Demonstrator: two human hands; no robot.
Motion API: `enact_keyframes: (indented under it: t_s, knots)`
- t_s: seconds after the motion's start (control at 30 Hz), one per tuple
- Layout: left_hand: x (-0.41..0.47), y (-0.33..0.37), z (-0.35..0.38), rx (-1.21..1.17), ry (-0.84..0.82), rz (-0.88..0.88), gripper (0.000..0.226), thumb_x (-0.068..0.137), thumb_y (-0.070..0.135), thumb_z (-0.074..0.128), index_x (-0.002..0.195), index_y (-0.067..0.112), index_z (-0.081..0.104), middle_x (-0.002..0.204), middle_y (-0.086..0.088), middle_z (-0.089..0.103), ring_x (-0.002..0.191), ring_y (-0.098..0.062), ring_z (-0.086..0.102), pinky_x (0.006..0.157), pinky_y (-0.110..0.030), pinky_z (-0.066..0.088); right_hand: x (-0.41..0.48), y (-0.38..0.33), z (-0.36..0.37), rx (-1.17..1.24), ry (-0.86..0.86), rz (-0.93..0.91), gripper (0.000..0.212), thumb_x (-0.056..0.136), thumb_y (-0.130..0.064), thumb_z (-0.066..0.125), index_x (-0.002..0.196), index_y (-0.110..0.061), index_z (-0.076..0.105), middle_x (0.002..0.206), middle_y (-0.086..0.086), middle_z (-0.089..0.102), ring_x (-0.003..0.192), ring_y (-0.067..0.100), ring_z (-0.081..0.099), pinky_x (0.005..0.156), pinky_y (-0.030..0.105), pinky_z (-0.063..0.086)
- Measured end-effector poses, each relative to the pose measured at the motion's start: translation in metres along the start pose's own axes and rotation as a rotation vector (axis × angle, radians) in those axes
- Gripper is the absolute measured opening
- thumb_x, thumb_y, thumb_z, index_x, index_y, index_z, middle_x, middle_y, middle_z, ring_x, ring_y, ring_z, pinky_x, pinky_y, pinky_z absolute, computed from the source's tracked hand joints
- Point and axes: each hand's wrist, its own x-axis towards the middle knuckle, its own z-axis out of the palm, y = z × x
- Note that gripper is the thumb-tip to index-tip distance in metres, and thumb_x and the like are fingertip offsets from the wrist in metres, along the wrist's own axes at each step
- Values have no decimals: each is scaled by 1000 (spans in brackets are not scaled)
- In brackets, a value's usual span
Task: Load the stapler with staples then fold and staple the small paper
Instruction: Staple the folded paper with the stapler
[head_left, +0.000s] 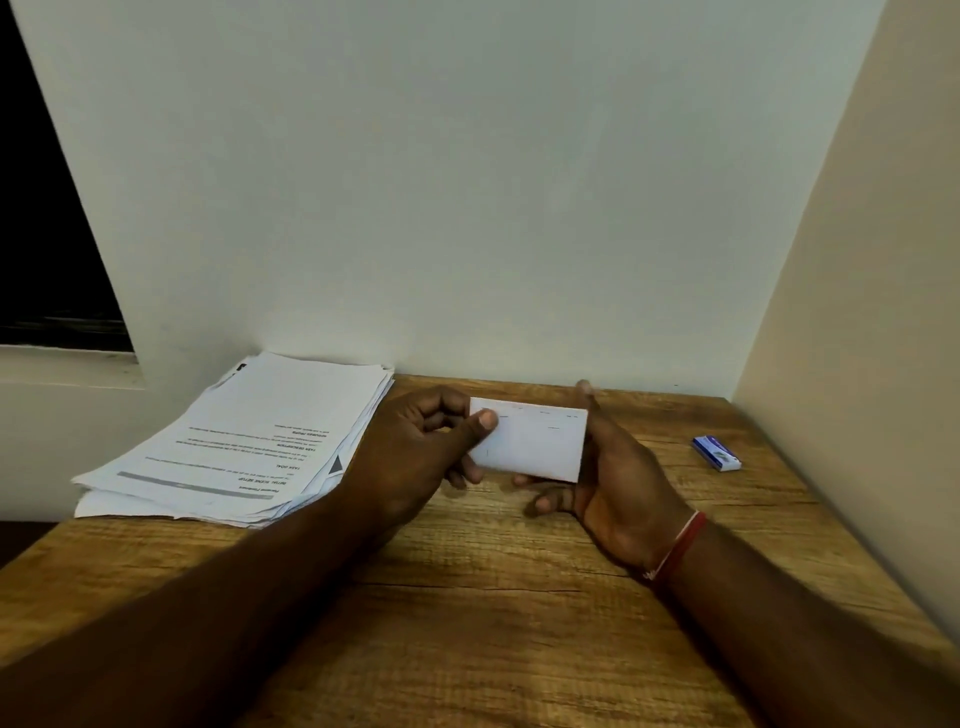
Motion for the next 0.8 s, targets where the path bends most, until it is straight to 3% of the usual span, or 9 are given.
enact_keyframes:
  t_s: [0.07,0.13,0.2,0.3,0.53,0.7,0.8]
  knots:
    - [3,-1,-3,55,63,0,15,99,27,85,86,31,79,69,1,70,50,-19,62,60,-42,52,-1,0,0,-95,110,-113,67,99,-72,52,126,-17,78,119,14,82,100,35,79,72,49,63]
    - [5,-1,-5,84,103,5,18,100,29,85,84,33,78,64,5,67,49,-18,57,61,-43,49,-3,0,0,-197,170,-241,46,95,-60,65,116,-23,82,111,-1,84,103,29,78,80,53,65]
    - [5,-1,-6,90,119,7,18,100,29,85,84,34,78,65,5,69,50,-18,59,61,-44,52,-7,-1,1,-339,196,-392,26,92,-37,80,117,-28,81,105,-6,82,95,19,77,74,41,68]
    - [4,-2,-5,89,105,5,12,100,31,85,95,23,78,68,1,71,53,-22,63,63,-47,55,-6,1,0,-511,214,-526,40,94,-15,85,130,-30,76,102,3,80,75,19,74,64,31,65]
    - [1,2,-5,124,79,-21,27,94,31,91,106,16,72,72,4,70,54,-19,64,61,-42,54,-2,5,-5,-476,201,-513,23,96,-12,83,115,-21,76,101,7,79,67,18,71,60,43,66]
    - [1,3,-4,145,109,26,25,92,24,92,102,15,72,74,0,66,53,-11,61,50,-29,52,1,6,-4,-488,210,-514,21,96,-11,82,114,-20,76,92,-1,77,67,13,72,57,37,65]
    - [2,3,-6,149,44,-6,26,94,28,90,111,18,74,83,-10,76,55,-17,63,53,-32,54,2,6,-4,-450,193,-511,23,97,-11,82,117,-21,76,100,2,79,75,21,76,56,35,64]
